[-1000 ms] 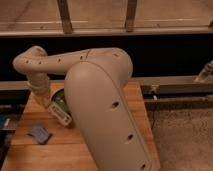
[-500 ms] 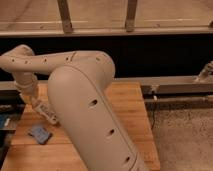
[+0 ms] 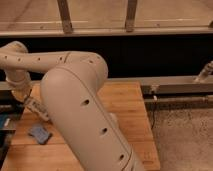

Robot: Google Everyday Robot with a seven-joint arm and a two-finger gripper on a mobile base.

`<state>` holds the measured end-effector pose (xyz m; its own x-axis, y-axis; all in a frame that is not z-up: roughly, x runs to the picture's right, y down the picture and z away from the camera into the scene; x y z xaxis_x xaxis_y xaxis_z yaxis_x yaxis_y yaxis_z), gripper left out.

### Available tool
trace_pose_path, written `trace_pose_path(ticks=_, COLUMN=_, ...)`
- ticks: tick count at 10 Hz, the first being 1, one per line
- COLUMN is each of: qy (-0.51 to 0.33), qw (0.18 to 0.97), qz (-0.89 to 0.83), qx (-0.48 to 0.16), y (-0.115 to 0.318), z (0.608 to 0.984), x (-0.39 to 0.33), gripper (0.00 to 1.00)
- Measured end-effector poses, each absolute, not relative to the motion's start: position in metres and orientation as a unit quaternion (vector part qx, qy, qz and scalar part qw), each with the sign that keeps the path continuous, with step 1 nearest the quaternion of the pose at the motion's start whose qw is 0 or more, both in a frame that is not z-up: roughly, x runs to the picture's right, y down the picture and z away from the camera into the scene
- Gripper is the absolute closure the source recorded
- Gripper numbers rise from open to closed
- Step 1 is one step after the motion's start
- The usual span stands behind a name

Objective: Stand the bottle upright

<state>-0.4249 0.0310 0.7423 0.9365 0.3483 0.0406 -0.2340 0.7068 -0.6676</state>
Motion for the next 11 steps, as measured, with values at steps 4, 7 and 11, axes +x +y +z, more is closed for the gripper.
trace_pose_path(ticks=4, qy=-0.122, qw=0.91, qz=0.178, qx=-0.354, y=0.033, z=0.753, x=-0.414, gripper=1.0)
trace_pose_path(ticks=7, qy=-0.132, qw=0.901, qz=0.196, qx=-0.363, y=0.045, z=0.768, x=-0.4, gripper=1.0)
trace_pose_path(ticks=11, qy=-0.13, qw=0.895, qz=0.213, qx=-0.37, y=0.052, z=0.778, x=-0.386, gripper=1.0)
